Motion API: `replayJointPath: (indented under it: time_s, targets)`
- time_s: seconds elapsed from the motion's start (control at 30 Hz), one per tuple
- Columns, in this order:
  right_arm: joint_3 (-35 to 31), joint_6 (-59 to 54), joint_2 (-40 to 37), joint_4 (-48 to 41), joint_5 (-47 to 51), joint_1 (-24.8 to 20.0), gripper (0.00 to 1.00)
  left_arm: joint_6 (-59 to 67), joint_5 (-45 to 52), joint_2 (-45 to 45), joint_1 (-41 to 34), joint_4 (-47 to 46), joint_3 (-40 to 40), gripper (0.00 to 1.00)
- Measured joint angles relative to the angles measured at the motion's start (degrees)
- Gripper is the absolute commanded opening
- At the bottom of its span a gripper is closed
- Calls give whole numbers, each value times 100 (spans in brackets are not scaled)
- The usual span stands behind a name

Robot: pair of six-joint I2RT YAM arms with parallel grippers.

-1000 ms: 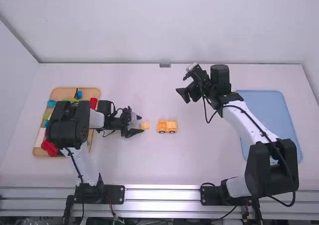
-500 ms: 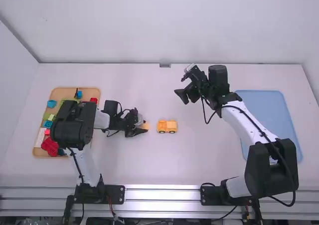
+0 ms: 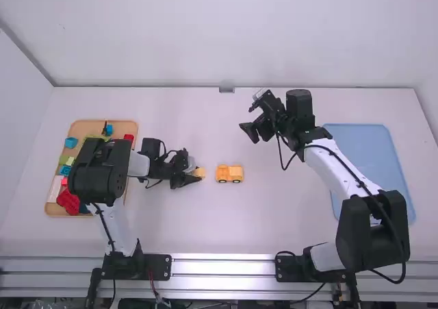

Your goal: Assemble lego blocks to make yellow taxi

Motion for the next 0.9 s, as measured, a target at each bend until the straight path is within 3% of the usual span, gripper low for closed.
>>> replayJointPath:
  time_s: [0.1, 0.23, 0.4, 0.47, 0.5, 0.63, 0.73, 0.8, 0.9]
  targets:
    - [0, 0, 0, 50, 0, 0, 99, 103, -11, 0, 0, 20, -4, 40]
    - [0, 20, 0, 76, 7, -4, 99, 166, -48, 0, 0, 151, -37, 17]
    - [0, -61, 0, -249, 153, -4, 99, 155, -31, -2, 0, 151, -46, 19]
    - [0, -267, 0, -568, 136, -4, 99, 109, -31, 0, 0, 70, -4, 15]
    - [0, -514, 0, -831, 46, -7, 99, 70, -44, -7, 0, -24, 35, 5]
    - [-153, -1272, 0, -1019, -505, -83, 99, 0, -107, -120, 0, -308, 122, 2]
    - [-684, -1718, 0, -275, -1152, -258, 99, -24, -35, -367, 0, -549, 205, 5]
    - [-1432, -1904, 4, 796, -1823, -470, 99, -37, -4, -678, -39, -691, 361, 8]
    - [-2050, -1790, 149, 1937, -2297, -573, 99, -39, 7, -881, -181, -866, 533, 6]
